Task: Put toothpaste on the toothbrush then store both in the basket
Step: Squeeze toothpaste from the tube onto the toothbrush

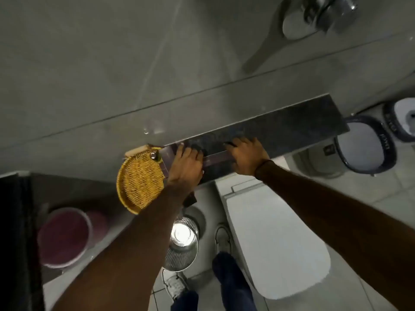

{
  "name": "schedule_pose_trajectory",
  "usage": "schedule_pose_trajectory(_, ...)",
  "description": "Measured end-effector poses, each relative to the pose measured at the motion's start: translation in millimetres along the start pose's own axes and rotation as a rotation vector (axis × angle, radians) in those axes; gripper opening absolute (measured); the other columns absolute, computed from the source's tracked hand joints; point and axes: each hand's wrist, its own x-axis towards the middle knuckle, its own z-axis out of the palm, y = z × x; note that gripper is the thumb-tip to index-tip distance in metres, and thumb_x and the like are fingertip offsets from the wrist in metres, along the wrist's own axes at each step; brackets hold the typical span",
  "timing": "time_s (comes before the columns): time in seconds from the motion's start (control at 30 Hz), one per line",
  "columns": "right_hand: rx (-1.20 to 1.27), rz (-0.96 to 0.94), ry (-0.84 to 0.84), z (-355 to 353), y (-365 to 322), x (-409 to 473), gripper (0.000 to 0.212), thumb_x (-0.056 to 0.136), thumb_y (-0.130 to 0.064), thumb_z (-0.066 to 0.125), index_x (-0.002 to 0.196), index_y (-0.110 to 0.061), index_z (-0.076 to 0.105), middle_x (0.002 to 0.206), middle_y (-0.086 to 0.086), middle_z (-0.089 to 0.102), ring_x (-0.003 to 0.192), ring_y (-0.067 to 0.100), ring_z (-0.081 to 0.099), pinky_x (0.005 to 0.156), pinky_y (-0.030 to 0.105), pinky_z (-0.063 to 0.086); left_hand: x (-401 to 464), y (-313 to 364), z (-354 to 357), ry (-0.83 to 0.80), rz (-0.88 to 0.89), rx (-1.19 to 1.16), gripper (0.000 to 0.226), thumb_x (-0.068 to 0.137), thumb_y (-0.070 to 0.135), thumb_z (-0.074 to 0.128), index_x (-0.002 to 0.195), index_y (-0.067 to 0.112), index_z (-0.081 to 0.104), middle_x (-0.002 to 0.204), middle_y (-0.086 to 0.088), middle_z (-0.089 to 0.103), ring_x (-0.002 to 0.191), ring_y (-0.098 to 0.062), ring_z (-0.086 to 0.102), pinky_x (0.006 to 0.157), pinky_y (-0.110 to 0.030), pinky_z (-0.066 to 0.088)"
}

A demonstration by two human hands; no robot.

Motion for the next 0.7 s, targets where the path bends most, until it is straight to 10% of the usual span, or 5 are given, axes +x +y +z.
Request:
schedule_pose_trajectory(0.2, 0.089, -0.022, 0.024, 1.0, 11.7, -1.4, 0.041, 0.090, -0.027, 0.066, 0.130, -0.018, 0.062, 0.135, 0.009, 0.061, 0.126, 0.032, 0.056, 0.099, 0.047, 0.052, 4.4, 3.9, 1.9, 0.091, -0.017, -0.270, 0.041, 0.093, 0.038, 0.063, 0.129, 0.018, 0.063, 0.134, -0.007, 0.061, 0.125, -0.025, 0.052, 0.111, -0.040, 0.036)
schedule_pose_trajectory(0.4, 0.307, 0.058, 0.176, -35.8, 9.9, -49.3, 0.040, 0.092, -0.028, 0.068, 0.130, -0.018, 0.064, 0.131, 0.008, 0.065, 0.122, 0.032, 0.061, 0.094, 0.045, 0.057, -50.7, -8.1, -43.9, 0.150, -0.378, -1.512, 0.034, 0.090, 0.016, 0.074, 0.124, 0.016, 0.072, 0.112, -0.001, 0.075, 0.098, -0.020, 0.076, 0.089, -0.030, 0.063)
schedule_pose_trajectory(0.6, 0.489, 0.203, 0.254, -94.0, -51.4, -93.3, 0.058, 0.084, -0.030, 0.077, 0.137, -0.018, 0.058, 0.136, 0.010, 0.062, 0.126, 0.034, 0.058, 0.103, 0.051, 0.052, -132.5, -38.8, -82.4, 0.222, -0.462, -1.681, 0.026, 0.090, 0.010, 0.074, 0.107, 0.030, 0.077, 0.084, 0.017, 0.080, 0.081, -0.009, 0.079, 0.068, -0.014, 0.060)
schedule_pose_trajectory(0.7, 0.811, 0.382, 0.441, -114.0, -100.8, -115.0, 0.060, 0.077, -0.034, 0.083, 0.128, -0.013, 0.059, 0.132, 0.010, 0.060, 0.121, 0.028, 0.056, 0.104, 0.045, 0.051, -175.9, -61.5, -92.0, 0.295, -0.557, -1.783, 0.023, 0.090, 0.009, 0.074, 0.108, 0.024, 0.076, 0.092, -0.002, 0.082, 0.085, -0.019, 0.078, 0.085, -0.032, 0.063)
